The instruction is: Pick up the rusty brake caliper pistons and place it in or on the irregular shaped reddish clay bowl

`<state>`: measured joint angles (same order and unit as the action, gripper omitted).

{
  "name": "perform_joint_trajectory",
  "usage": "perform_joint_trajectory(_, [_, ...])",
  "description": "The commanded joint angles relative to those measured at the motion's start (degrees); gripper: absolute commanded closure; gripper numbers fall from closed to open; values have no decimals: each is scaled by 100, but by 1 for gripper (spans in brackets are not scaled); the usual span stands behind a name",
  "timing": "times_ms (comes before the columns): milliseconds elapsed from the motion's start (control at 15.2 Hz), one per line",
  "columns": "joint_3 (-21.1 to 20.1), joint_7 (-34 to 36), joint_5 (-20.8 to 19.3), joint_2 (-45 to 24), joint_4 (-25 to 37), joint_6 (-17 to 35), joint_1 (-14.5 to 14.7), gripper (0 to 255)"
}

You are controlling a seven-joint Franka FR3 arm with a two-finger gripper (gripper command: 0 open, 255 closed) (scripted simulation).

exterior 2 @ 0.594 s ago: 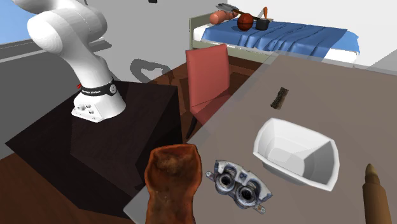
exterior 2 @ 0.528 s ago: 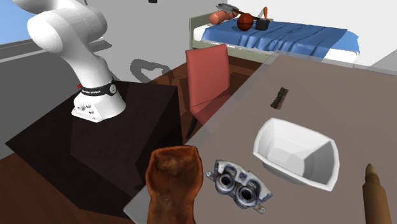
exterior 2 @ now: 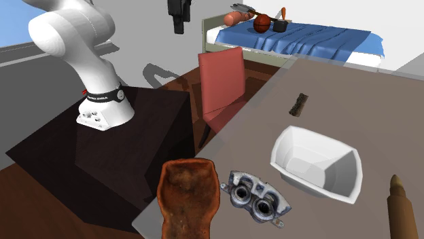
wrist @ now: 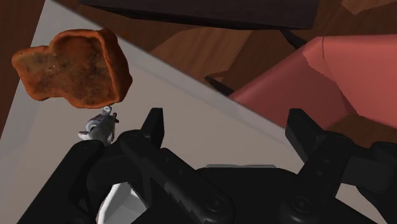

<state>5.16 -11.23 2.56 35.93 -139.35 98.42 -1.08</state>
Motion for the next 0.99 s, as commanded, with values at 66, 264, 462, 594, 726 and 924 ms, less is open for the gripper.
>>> perform_joint_trajectory(66, [214, -278, -73, -532, 8, 503, -60, 0])
perform_joint_trajectory(264, [421, -552, -101, -1094, 101, 941, -104, 0])
perform_joint_trajectory(462, [616, -837, -75, -1696, 266, 1345, -140, 0])
perform_joint_trajectory(594, [737, -1036, -25, -2116, 414, 1590, -160, 0])
perform_joint_trajectory(726, [846, -1242, 53, -2549, 594, 1811, -183, 0])
perform_joint_trajectory(924, [984, -1563, 221, -3215, 920, 2095, -228, 0])
